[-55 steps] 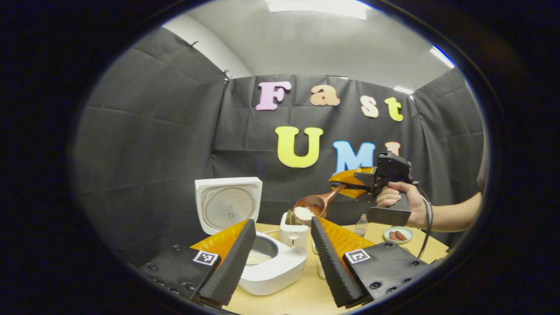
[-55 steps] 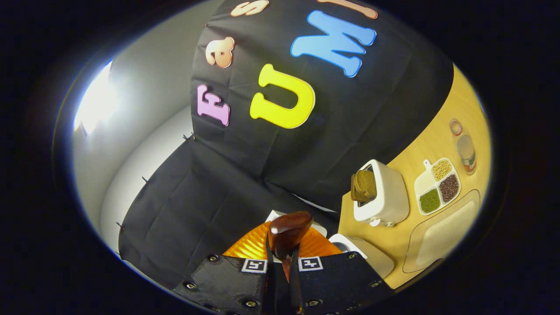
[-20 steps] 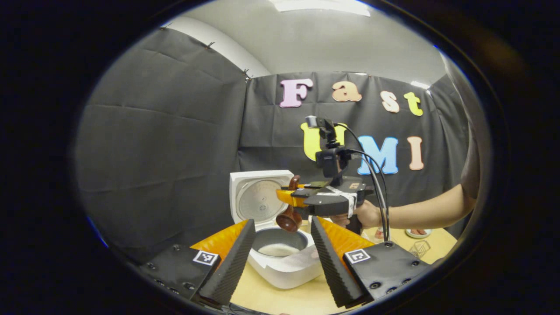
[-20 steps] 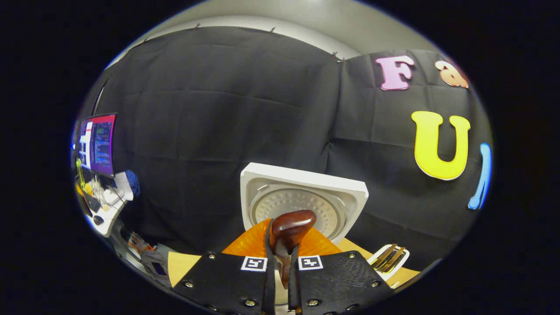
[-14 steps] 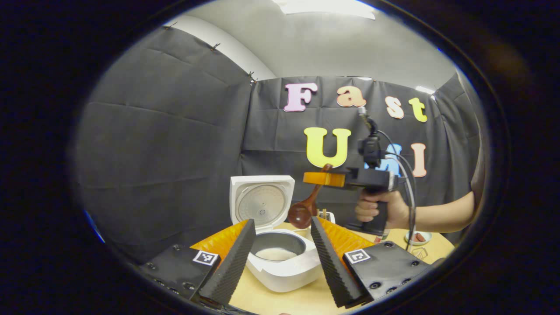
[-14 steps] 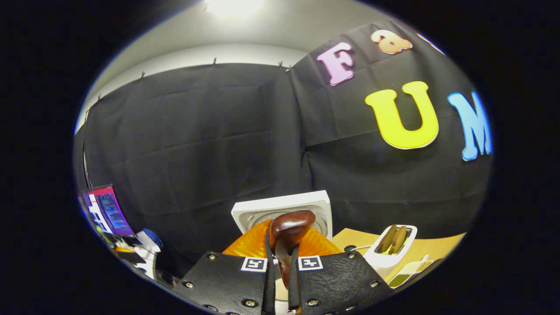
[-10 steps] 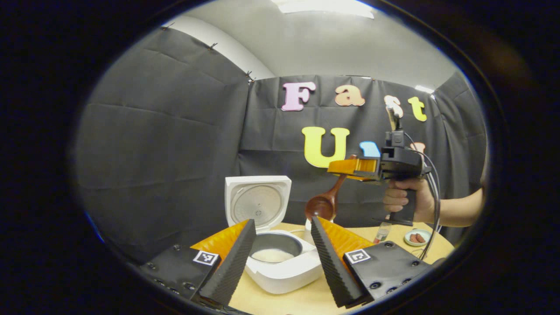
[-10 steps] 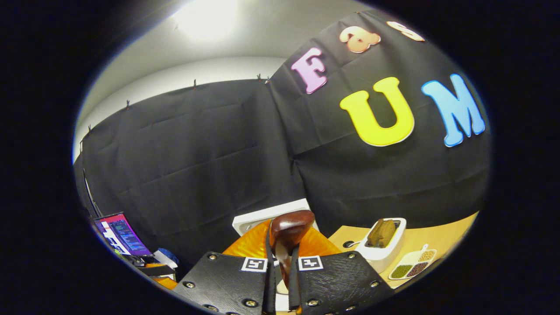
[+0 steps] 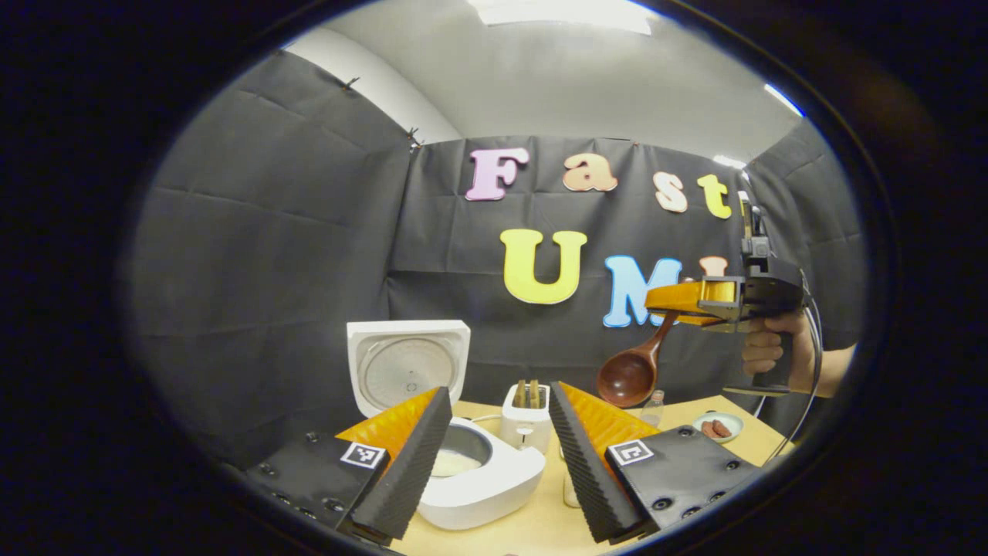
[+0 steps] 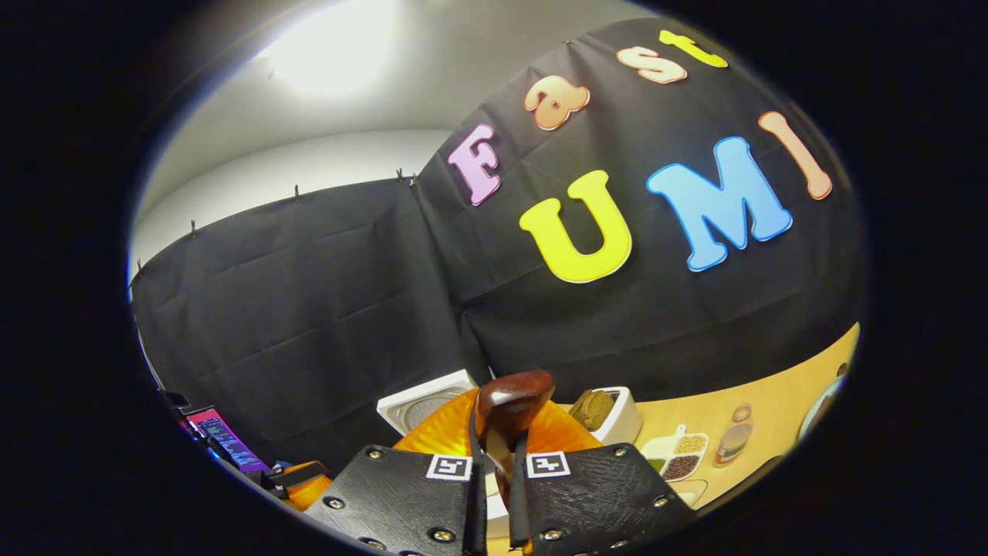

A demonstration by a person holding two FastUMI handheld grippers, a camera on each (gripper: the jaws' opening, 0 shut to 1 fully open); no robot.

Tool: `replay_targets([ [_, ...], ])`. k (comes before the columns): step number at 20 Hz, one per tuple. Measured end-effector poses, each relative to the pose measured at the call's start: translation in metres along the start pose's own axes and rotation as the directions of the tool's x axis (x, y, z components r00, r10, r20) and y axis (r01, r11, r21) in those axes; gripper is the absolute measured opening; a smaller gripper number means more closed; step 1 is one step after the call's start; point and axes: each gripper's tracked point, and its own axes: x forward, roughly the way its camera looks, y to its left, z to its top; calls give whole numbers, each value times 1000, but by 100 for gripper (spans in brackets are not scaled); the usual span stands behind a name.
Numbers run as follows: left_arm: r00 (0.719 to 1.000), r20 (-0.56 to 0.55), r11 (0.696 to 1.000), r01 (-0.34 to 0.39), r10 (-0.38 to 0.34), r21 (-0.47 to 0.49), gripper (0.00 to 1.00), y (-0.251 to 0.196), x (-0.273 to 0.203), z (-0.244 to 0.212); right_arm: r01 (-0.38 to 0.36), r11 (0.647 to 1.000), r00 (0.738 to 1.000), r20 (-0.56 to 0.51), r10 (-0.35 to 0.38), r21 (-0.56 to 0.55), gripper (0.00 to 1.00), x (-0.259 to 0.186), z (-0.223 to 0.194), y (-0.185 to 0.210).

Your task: Close the left gripper, press the button to open the rice cooker; take a wooden spoon from the chopstick holder with the right hand, scoop a spoonful of rice and pour it into the rice cooker, then put the wooden spoon back into the chopstick holder.

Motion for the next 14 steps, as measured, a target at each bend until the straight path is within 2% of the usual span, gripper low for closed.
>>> replay_targets([
  [2, 1000, -1, 1000, 3, -3, 5, 87, -6, 4, 0, 40, 999, 999, 14, -40, 1, 12, -17, 8, -18],
  [3, 1000, -4, 1000, 5, -5, 2, 92, -9, 6, -2, 63, 998, 998, 21, -63, -1, 12, -26, 11, -25],
  [5, 1000, -18, 1000, 1, -1, 2, 89, -13, 10, -5, 98, 995, 995, 26, -98, -10, 12, -41, 14, -40],
  [6, 1000, -21, 1000, -2, 2, 1, 87, -15, 12, -5, 107, 994, 994, 23, -106, -13, 12, -47, 14, -44],
  [14, 1000, 3, 1000, -10, 10, 9, 89, -40, 17, 11, 171, 985, 985, 16, -171, -7, 11, -83, 20, -78],
])
